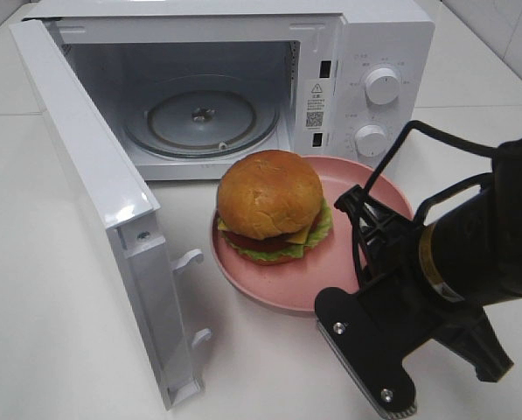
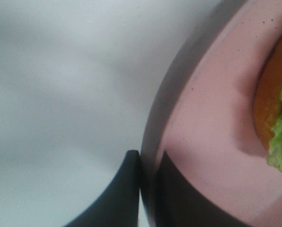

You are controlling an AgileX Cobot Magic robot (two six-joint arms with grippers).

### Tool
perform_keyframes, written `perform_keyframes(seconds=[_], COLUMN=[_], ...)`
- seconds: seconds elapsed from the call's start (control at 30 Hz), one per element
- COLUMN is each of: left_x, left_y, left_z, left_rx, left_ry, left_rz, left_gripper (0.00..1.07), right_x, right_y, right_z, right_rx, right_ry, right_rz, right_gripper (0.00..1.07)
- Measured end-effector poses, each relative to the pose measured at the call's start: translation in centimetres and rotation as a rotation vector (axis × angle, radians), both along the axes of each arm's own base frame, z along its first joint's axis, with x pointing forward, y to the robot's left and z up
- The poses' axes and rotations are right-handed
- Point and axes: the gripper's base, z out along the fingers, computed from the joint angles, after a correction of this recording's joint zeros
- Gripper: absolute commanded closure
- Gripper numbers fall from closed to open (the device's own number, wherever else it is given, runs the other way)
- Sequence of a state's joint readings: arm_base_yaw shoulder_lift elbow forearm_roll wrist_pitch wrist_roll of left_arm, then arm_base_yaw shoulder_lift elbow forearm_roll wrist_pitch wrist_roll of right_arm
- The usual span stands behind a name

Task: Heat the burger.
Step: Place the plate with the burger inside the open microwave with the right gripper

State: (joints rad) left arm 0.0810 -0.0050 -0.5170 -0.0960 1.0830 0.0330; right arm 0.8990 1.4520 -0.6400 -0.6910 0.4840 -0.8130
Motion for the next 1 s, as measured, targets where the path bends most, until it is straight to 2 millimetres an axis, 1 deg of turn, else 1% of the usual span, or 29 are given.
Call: perform_keyframes(seconds=[0.03, 0.07, 0.13, 0.17, 0.2, 0.23, 0.3, 0.67, 0.73, 0.8, 0.83, 0.87, 0.9, 1.0], left_x=[0.0, 0.0, 0.0, 0.0, 0.0, 0.0, 0.0, 0.0, 0.0, 0.0, 0.0, 0.0, 0.0, 0.0], left_y=[0.0, 0.0, 0.0, 0.0, 0.0, 0.0, 0.0, 0.0, 0.0, 0.0, 0.0, 0.0, 0.0, 0.0], left_z=[0.0, 0.0, 0.0, 0.0, 0.0, 0.0, 0.0, 0.0, 0.0, 0.0, 0.0, 0.0, 0.0, 0.0], left_rx=[0.0, 0.0, 0.0, 0.0, 0.0, 0.0, 0.0, 0.0, 0.0, 0.0, 0.0, 0.0, 0.0, 0.0], left_ry=[0.0, 0.0, 0.0, 0.0, 0.0, 0.0, 0.0, 0.0, 0.0, 0.0, 0.0, 0.0, 0.0, 0.0], left_rz=[0.0, 0.0, 0.0, 0.0, 0.0, 0.0, 0.0, 0.0, 0.0, 0.0, 0.0, 0.0, 0.0, 0.0], left_gripper=[0.06, 0.06, 0.06, 0.06, 0.06, 0.06, 0.06, 0.06, 0.06, 0.06, 0.06, 0.06, 0.06, 0.06], right_x=[0.7, 0.7, 1.9, 1.9, 2.4, 2.4, 3.2, 5.3, 5.9, 6.0, 6.6, 6.6, 7.1, 7.6], right_y=[0.7, 0.7, 1.4, 1.4, 1.8, 1.8, 2.2, 4.2, 4.9, 5.1, 5.6, 5.6, 5.8, 6.0], right_z=[0.2, 0.2, 0.4, 0.4, 0.4, 0.4, 0.2, -0.1, -0.1, -0.1, -0.1, -0.1, -0.3, -0.2], right_rx=[0.028, 0.028, 0.051, 0.051, 0.049, 0.049, 0.029, 0.045, 0.053, 0.054, 0.061, 0.061, 0.066, 0.07], right_ry=[-0.011, -0.011, -0.024, -0.024, -0.026, -0.026, -0.024, 0.016, 0.018, 0.016, 0.014, 0.014, 0.019, 0.02], right_rz=[0.014, 0.014, 0.02, 0.02, 0.02, 0.02, 0.034, 0.05, 0.053, 0.055, 0.052, 0.052, 0.039, 0.027], right_gripper=[1.07, 1.07, 1.07, 1.07, 1.07, 1.07, 1.07, 1.07, 1.07, 1.07, 1.07, 1.07, 1.07, 1.07])
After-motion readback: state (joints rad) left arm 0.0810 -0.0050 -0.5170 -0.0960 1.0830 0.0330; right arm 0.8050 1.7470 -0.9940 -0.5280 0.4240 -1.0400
